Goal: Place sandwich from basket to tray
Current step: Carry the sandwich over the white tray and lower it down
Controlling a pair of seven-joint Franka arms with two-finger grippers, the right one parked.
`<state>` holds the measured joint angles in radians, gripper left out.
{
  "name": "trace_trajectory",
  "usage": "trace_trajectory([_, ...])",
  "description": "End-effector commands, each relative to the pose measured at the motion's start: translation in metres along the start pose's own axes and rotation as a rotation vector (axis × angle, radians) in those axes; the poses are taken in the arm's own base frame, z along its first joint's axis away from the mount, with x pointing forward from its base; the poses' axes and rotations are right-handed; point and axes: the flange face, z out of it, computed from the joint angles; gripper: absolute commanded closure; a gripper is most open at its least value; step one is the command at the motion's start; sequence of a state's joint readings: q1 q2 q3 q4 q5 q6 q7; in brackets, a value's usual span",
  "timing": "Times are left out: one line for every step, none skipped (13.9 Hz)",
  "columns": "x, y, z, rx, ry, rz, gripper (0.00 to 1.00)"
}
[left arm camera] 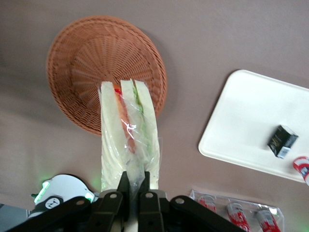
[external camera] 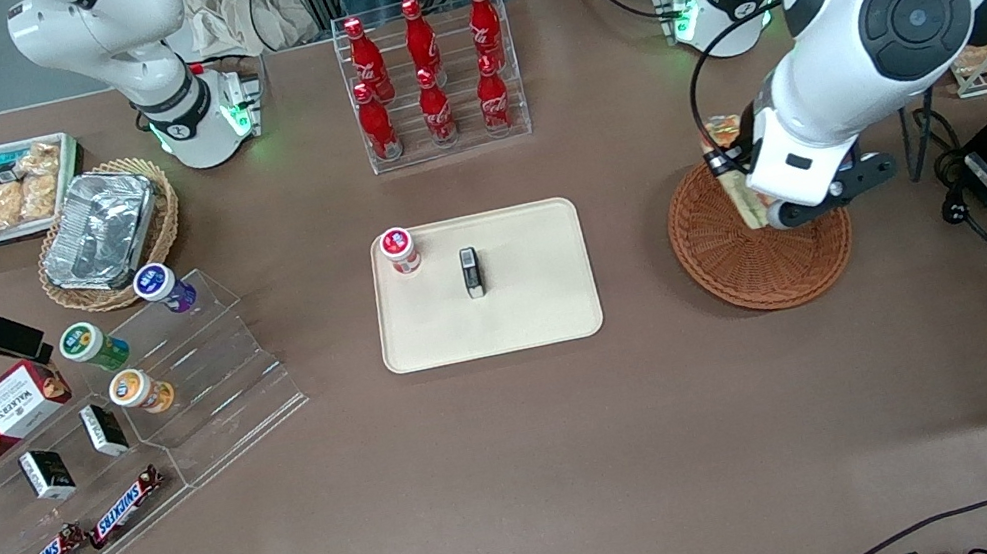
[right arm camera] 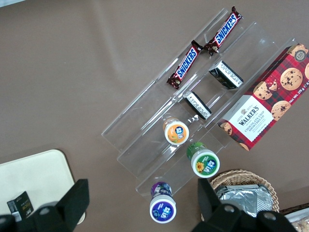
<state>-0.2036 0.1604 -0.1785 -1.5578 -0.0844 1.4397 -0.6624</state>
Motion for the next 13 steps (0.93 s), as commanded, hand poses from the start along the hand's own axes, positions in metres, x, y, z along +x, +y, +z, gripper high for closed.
trace_trajectory([-0.011,0.018,0.002,-0.001,-0.012,0.039,1.00])
trace_trajectory([-0.011,0.025,0.006,-0.006,-0.014,0.061,1.00])
trace_trajectory([-0.014,0.035,0.008,-0.031,-0.007,0.098,1.00])
trace_trajectory([-0.014,0.039,0.019,-0.033,-0.010,0.111,1.00])
trace_trajectory([-0.014,0.043,0.036,-0.037,-0.012,0.114,1.00])
trace_trajectory([-0.019,0.057,0.048,-0.052,-0.003,0.138,1.00])
trace_trajectory([-0.020,0.069,0.062,-0.059,0.005,0.153,1.00])
trace_trajectory([-0.016,0.086,0.077,-0.073,0.013,0.172,1.00])
trace_trajectory([-0.019,0.102,0.089,-0.084,0.023,0.192,1.00])
trace_trajectory([-0.018,0.113,0.104,-0.088,0.024,0.203,1.00])
trace_trajectory([-0.022,0.120,0.116,-0.087,0.027,0.212,1.00])
trace_trajectory([-0.026,0.127,0.125,-0.088,0.033,0.226,1.00])
trace_trajectory([-0.030,0.133,0.134,-0.086,0.034,0.236,1.00])
